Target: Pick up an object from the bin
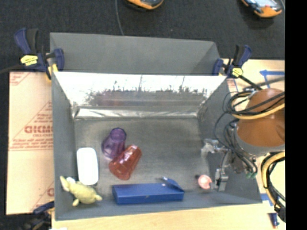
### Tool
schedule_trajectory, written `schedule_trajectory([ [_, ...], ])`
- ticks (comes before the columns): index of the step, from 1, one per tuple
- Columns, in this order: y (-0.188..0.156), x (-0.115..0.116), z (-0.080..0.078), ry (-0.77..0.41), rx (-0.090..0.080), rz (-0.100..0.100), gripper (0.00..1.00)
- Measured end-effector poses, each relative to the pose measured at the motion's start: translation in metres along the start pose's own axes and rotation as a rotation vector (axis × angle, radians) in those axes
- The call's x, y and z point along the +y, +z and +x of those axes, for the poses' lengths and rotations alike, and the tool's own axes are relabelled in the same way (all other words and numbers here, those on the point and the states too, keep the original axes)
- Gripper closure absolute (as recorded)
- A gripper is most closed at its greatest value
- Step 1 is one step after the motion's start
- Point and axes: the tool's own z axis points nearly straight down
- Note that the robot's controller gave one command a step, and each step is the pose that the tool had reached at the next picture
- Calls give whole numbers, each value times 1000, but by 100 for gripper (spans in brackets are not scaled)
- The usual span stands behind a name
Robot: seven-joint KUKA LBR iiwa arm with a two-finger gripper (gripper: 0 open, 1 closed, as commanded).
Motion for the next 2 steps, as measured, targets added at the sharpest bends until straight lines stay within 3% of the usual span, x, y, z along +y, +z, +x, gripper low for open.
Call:
schedule_trajectory([
  [1, -4, 0, -2, -5, -8, 2, 0],
  [2, 56, -9, -1, -192, -10, 3, 0],
])
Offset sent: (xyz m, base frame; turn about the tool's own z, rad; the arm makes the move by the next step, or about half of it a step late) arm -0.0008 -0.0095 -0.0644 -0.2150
